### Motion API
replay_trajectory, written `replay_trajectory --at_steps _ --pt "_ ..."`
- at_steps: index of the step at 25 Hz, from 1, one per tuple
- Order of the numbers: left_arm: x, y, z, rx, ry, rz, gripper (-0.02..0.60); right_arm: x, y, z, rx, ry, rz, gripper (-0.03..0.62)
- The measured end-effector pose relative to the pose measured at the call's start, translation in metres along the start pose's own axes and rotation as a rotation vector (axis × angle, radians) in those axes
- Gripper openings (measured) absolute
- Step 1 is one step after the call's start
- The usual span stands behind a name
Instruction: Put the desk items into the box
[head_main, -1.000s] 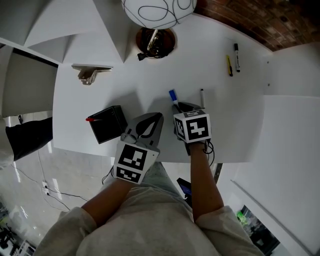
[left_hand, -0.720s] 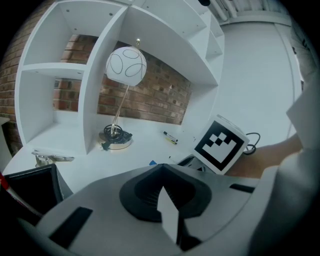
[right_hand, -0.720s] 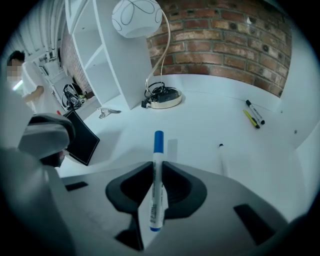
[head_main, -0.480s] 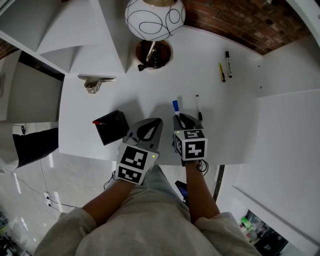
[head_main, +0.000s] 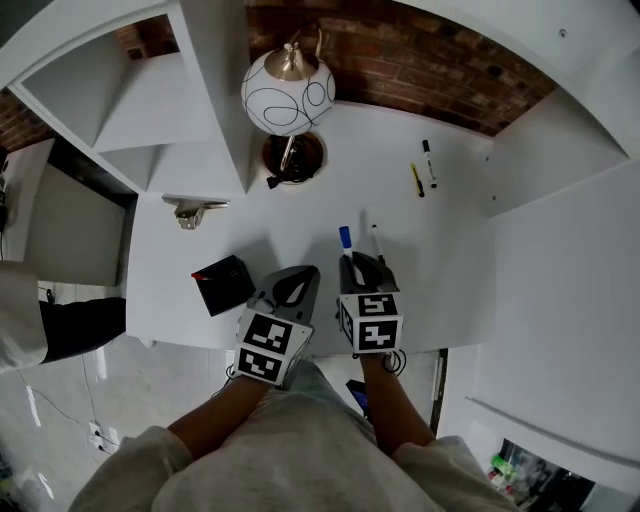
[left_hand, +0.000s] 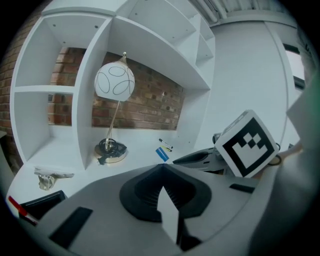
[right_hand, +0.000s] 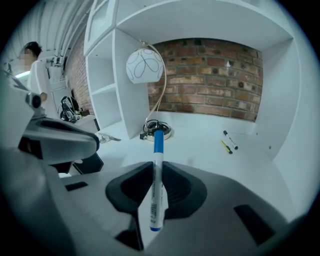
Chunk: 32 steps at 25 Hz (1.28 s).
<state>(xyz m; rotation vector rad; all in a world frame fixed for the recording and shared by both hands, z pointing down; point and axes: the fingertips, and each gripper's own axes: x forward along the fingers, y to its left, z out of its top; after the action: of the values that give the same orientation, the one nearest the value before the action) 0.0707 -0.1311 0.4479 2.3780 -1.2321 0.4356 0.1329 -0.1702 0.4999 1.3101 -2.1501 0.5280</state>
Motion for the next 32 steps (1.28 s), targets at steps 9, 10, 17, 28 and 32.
replay_trajectory --at_steps 9,10,17,28,32 --pt "-0.020 -0.011 0.024 0.023 -0.036 0.015 0.006 -0.038 0.000 0.037 0.012 -0.149 -0.025 0.074" --pt "-0.023 -0.014 0.026 0.025 -0.040 0.016 0.006 -0.043 0.001 0.040 0.010 -0.165 -0.027 0.074" --pt "-0.040 -0.020 0.041 0.057 -0.096 0.032 0.006 -0.070 0.008 0.069 -0.005 -0.298 -0.035 0.074" --pt "-0.071 -0.008 0.046 0.036 -0.151 0.090 0.006 -0.087 0.043 0.091 -0.026 -0.416 0.023 0.074" --pt "-0.085 0.005 0.041 0.022 -0.158 0.122 0.006 -0.085 0.065 0.096 -0.042 -0.435 0.058 0.074"
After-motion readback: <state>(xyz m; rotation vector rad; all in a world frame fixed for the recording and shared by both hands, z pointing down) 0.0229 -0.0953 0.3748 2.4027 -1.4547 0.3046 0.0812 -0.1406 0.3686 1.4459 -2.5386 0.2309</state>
